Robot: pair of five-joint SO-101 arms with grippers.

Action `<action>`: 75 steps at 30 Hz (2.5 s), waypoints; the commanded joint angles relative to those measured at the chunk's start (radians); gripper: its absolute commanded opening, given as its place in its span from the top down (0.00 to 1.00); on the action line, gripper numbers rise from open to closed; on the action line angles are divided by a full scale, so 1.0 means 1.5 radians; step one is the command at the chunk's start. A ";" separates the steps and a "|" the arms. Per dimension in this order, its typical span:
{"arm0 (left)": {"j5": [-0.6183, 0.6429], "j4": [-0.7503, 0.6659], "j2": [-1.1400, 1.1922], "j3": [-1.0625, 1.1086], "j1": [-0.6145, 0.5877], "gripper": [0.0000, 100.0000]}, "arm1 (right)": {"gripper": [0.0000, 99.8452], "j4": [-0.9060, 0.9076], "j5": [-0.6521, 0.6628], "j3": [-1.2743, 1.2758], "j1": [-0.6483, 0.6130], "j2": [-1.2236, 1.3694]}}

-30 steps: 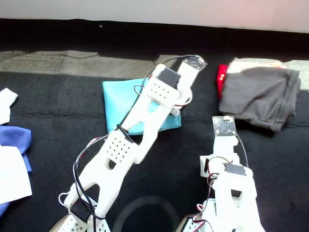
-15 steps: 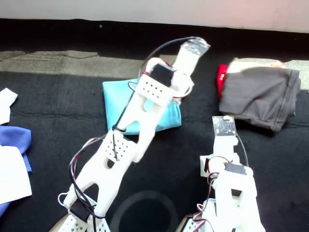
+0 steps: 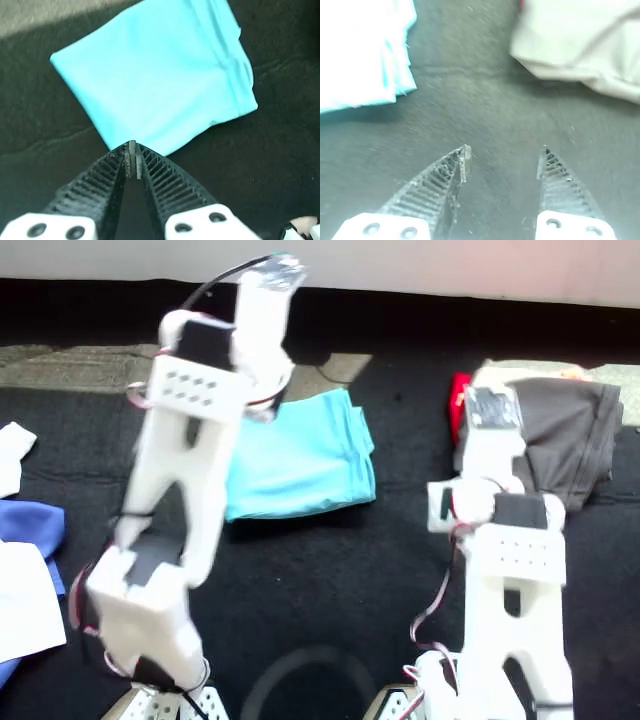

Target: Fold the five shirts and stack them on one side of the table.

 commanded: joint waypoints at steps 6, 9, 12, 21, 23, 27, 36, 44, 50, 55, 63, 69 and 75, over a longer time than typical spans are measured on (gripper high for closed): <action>-0.001 -0.060 -0.262 0.413 -0.173 0.99 | 0.77 0.013 -0.108 -0.294 -0.109 0.267; -0.001 -0.142 -0.295 0.543 -0.241 0.99 | 0.77 0.014 -0.165 -0.416 -0.147 0.371; -0.001 -0.203 -0.324 0.659 -0.290 0.99 | 0.77 0.038 -0.189 -0.528 -0.182 0.476; -0.001 -0.351 -0.400 0.847 -0.356 0.99 | 0.67 0.160 -0.189 -0.881 -0.234 0.779; -0.025 -0.369 -0.400 0.861 -0.356 0.99 | 0.67 0.189 -0.189 -0.951 -0.233 0.836; -0.050 -0.379 -0.400 0.864 -0.358 0.99 | 0.66 0.250 -0.190 -1.069 -0.231 0.921; -0.051 -0.393 -0.400 0.865 -0.356 0.99 | 0.64 0.267 -0.252 -1.227 -0.240 1.065; -0.051 -0.391 -0.400 0.866 -0.358 0.99 | 0.64 0.267 -0.248 -1.268 -0.241 1.158; -0.051 -0.393 -0.400 0.873 -0.358 0.99 | 0.97 0.271 -0.245 -1.272 -0.237 1.199; -0.051 -0.393 -0.400 0.873 -0.358 0.99 | 1.00 0.275 -0.244 -1.273 -0.222 1.201; -0.051 -0.394 -0.400 0.872 -0.358 0.99 | 0.99 0.368 -0.157 -1.378 -0.176 1.128; -0.051 -0.395 -0.400 0.872 -0.358 0.99 | 0.99 0.367 -0.094 -1.386 -0.121 1.020; -0.051 -0.417 -0.400 0.872 -0.358 0.99 | 0.99 0.367 -0.027 -1.302 -0.074 0.870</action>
